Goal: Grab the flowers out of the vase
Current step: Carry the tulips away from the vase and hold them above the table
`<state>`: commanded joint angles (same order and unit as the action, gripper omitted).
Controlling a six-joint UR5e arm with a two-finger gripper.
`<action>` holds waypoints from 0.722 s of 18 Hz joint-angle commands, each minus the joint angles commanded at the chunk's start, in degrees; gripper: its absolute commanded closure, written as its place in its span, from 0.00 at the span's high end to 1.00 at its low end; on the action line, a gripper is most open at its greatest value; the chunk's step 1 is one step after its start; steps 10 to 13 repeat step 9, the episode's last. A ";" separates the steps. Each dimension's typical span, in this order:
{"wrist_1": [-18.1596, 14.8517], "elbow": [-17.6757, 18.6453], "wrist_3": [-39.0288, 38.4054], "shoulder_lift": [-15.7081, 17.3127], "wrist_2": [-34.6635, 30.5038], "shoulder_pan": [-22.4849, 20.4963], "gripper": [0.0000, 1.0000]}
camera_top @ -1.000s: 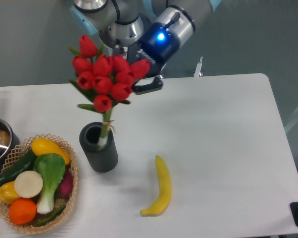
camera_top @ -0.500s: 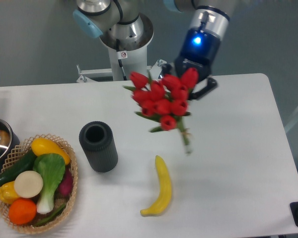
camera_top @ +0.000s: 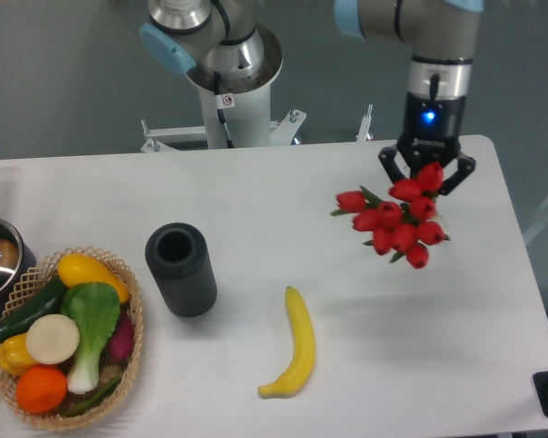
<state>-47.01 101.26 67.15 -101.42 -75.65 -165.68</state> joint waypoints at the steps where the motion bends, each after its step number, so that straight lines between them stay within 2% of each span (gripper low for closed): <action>1: -2.62 -1.84 0.18 -1.05 -2.90 0.35 0.00; 3: -6.15 -4.48 0.35 -2.29 -4.76 1.06 0.00; 5: -7.92 -6.16 0.44 -3.34 -7.30 1.50 0.00; 9: -8.01 -6.16 0.44 -4.66 -10.83 3.78 0.00; 13: -8.01 -6.16 0.44 -4.66 -10.83 3.78 0.00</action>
